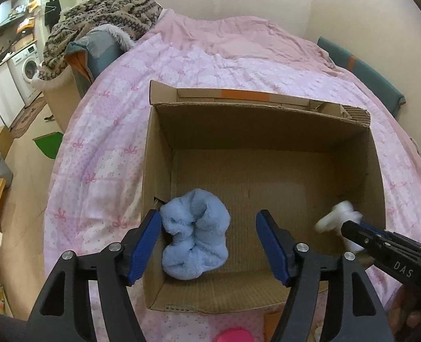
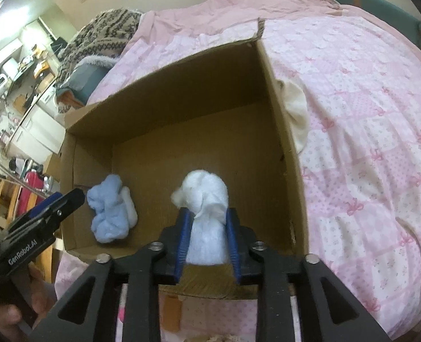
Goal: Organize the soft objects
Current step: 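Carry both items over the box and open both tools to drop them inside, then withdraw both open tools from the box toward the remaining items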
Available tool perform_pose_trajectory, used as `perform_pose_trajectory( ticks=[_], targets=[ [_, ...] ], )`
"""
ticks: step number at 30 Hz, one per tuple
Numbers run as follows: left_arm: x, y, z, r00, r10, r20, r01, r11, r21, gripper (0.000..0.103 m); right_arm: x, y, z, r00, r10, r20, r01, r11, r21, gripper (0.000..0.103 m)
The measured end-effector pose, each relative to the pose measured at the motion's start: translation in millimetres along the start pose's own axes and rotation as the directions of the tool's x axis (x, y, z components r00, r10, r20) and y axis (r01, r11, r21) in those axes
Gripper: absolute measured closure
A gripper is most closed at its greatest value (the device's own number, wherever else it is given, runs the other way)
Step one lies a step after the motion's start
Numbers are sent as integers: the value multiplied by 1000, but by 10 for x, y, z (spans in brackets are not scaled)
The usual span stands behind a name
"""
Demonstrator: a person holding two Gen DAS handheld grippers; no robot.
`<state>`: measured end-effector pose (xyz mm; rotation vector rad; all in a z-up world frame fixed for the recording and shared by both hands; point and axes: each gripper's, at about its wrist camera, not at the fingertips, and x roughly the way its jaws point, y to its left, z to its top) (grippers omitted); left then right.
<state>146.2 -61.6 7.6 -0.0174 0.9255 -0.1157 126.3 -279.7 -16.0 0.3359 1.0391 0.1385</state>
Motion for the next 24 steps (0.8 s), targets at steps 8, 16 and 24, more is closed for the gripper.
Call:
perform_pose_trajectory(
  ticks=[8,16,24],
  targets=[
    [-77,43,28,1000,-14,12,15,999,-28,36,-198,16,54,995,-1,101,0,1000,13,27],
    [-219,74,44,999,-18,47,20,999,-50,36,-344,69,70,989,6,147,-4,1000,-14,27],
    [-405,108,11,996,21,89,-17,999,-43,36,-501,139,29,984,5,178,1,999,-37,27]
  ],
)
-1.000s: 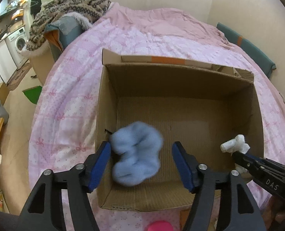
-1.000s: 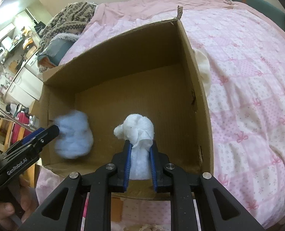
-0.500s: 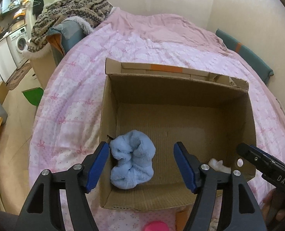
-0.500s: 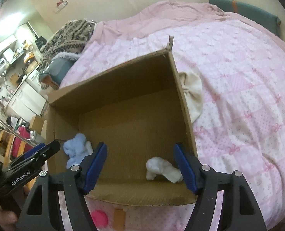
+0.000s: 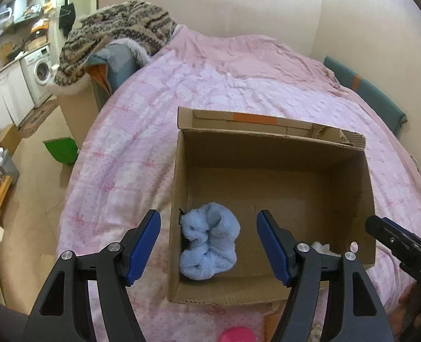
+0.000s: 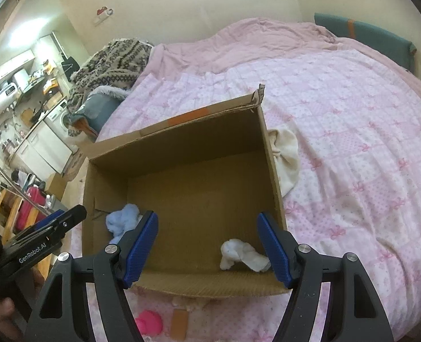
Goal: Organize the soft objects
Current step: 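Withdraw both open tools from the box toward the remaining items, then grasp the beige lace scrunchie with the right tool while the left tool approaches the pink duck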
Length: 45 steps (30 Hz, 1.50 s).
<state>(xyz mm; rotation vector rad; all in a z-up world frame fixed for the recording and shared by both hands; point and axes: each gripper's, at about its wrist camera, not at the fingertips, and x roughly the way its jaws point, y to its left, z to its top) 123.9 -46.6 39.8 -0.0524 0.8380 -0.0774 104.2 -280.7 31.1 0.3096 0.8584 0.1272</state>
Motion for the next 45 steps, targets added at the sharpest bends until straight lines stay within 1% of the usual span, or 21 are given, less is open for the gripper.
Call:
perform_pose_trajectory(
  ticks=[2,5,8,9,11,13,17,21,24,28,30,33,35,37,39,41,43,45],
  targets=[
    [-53,-3,-10,1000,-14,5,14,1000,11,36,-61,2,-15,1000,3,6,-3,1000,-1,27],
    [-142,-16,-32,1000,-6,10,6,1000,24,36,-165,20,-29,1000,10,21,-9,1000,-10,27],
    [-215,-18,-66,1000,2,-18,-1,1000,24,36,-255,16,-42,1000,18,24,-18,1000,6,27],
    [-238,-11,-87,999,-4,-38,4,1000,19,36,-292,23,-54,999,20,28,-20,1000,7,27],
    [-298,18,-149,998,-30,-54,31,999,9,36,-356,33,-93,999,22,31,-22,1000,6,27],
    [-370,44,-216,998,-29,-61,30,999,10,36,-417,39,-145,999,17,28,-17,1000,5,27],
    [-471,85,-329,997,-24,-79,25,1000,5,36,-507,36,-269,999,35,1,-35,999,13,27],
    [-520,99,-414,994,-38,-99,40,999,21,36,-568,38,-361,1000,25,-10,-25,1000,5,27],
    [-577,112,-469,995,-36,-94,38,999,20,36,-582,27,-403,999,24,-22,-23,1000,16,27],
    [-607,134,-543,995,-22,-100,24,1000,19,36,-571,0,-502,996,44,-71,-41,998,42,27],
    [-569,144,-604,992,-15,-128,17,1000,13,36,-569,-19,-558,994,55,-93,-50,997,52,27],
    [-459,148,-729,982,-17,-190,19,1000,4,36,-529,-100,-655,989,61,-136,-50,996,79,27],
    [-396,163,-799,975,-30,-222,29,1000,-9,36,-455,-186,-714,981,65,-183,-45,993,109,27],
    [-329,176,-854,967,-30,-251,28,1000,-14,36,-339,-265,-792,966,43,-255,-12,992,122,27],
    [-273,200,-893,961,-30,-275,25,999,-20,36,-191,-300,-897,939,21,-344,20,993,115,27],
    [-214,231,-913,954,-23,-299,14,999,-31,36,-8,-279,-1012,899,4,-439,41,995,91,27],
    [-164,274,-937,948,-15,-318,1,999,-42,36,128,-201,-1079,871,-34,-489,61,997,39,27],
    [-134,313,-948,943,-13,-332,-7,998,-59,36,226,-109,-1126,856,-76,-511,75,997,-22,27]
  ],
)
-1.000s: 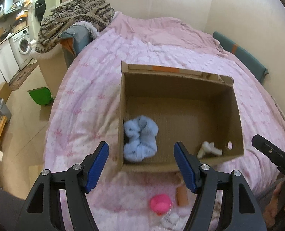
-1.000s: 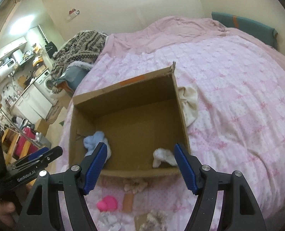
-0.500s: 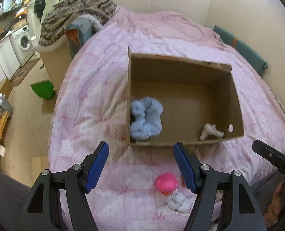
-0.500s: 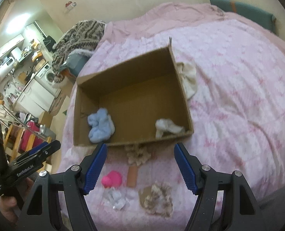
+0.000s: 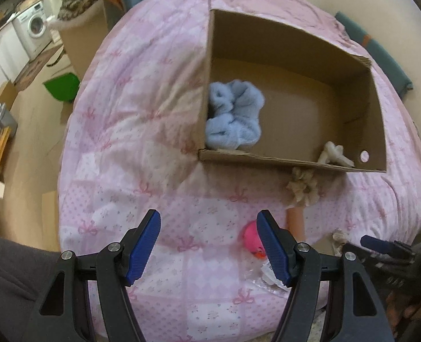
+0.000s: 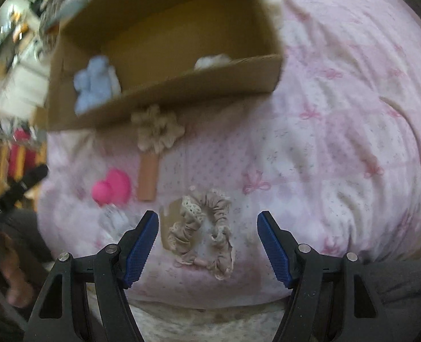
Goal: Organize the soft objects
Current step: 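Grasp the beige lace scrunchie with the right tool while the left tool approaches the pink duck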
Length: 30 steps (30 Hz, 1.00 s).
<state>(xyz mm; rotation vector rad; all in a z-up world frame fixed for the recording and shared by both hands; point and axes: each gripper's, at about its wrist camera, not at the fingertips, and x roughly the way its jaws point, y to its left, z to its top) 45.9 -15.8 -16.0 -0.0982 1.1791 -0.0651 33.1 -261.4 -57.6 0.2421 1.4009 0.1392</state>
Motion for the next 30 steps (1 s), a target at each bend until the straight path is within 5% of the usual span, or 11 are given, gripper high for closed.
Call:
perform_pose_trajectory(
  ticks=[7,11,15,23,30],
  targets=[
    [-5,54,1,1000,-12,-5,12,1000,-21,36,219,-28,9,998,5,-69,-3,999,34,33],
    [-1,32,10,1000,-17,-9,17,1000,-17,36,249,-163,6,995,37,-89,-29,995,93,66],
    [3,-16,11,1000,-14,-8,14,1000,0,36,216,-89,-22,997,2,-80,3,998,58,84],
    [11,5,14,1000,-6,-4,6,1000,-14,36,-222,-166,28,990,81,111,-91,991,94,87],
    [30,20,21,1000,2,-3,-2,1000,-17,36,-751,-160,6,912,248,327,-275,961,37,87]
  ],
)
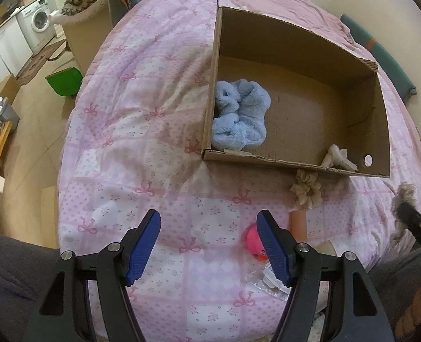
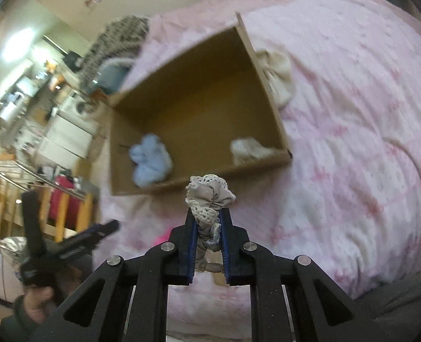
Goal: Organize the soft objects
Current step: 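Grasp the beige lace scrunchie with the right tool while the left tool approaches the pink duck, then lift the pink rubber duck with the left tool while the right tool holds the lace scrunchie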
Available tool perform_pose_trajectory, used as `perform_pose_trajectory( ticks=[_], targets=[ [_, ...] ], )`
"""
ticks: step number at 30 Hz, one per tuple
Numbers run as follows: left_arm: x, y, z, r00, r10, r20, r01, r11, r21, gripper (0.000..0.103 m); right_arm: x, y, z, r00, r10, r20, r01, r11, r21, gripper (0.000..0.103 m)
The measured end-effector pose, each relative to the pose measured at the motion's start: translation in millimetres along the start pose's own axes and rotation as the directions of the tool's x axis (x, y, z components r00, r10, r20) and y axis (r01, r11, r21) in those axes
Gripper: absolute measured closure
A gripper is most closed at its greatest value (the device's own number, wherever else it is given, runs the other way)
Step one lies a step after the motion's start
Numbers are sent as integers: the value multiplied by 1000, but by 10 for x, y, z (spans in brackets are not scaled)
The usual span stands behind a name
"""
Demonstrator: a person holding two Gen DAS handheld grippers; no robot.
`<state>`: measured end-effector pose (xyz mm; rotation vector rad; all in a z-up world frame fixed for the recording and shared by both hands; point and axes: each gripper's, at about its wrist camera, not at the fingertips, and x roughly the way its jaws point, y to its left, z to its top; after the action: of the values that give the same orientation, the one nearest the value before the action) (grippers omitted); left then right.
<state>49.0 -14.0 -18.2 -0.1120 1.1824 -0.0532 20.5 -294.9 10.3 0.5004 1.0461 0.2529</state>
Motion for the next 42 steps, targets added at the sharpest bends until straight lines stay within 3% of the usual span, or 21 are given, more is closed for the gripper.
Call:
perform_pose_trajectory(
  ticks=[8,15,19,20,21,23,25,29,35,42],
  targets=[
    [101,0,-10,999,-10,-33,10,1000,-8,36,66,93,1,999,34,-14,-34,999,-7,87],
    [447,-238,-40,984,-77,-163,82,996,28,36,136,80,-30,999,24,-38,-24,1000,-9,87],
    [593,-429,-19,974,-105,-199,117,992,48,37,138,56,-37,999,20,-42,-20,1000,0,87],
    [624,-452,-21,973,-111,-204,123,992,44,43,135,51,-38,999,18,-43,-17,1000,4,87],
    [669,-471,-28,970,-115,-214,125,991,37,57,136,41,-39,999,15,-43,-14,1000,7,87],
    [751,-483,-55,961,-119,-248,130,991,29,74,142,33,-36,999,10,-45,-9,1000,13,87],
    [798,-477,-102,949,-145,-280,153,988,7,75,137,28,-41,999,5,-44,-5,1000,15,87],
    [720,-454,-105,954,-152,-257,158,987,3,78,132,24,-44,999,7,-42,-6,1000,19,87],
    [467,-279,-10,981,-111,-161,111,994,-6,78,136,29,-38,999,5,-41,-5,1000,18,87],
    [266,-39,11,982,-154,-105,147,987,-71,78,136,39,-34,999,4,-40,-4,1000,13,87]
  ],
)
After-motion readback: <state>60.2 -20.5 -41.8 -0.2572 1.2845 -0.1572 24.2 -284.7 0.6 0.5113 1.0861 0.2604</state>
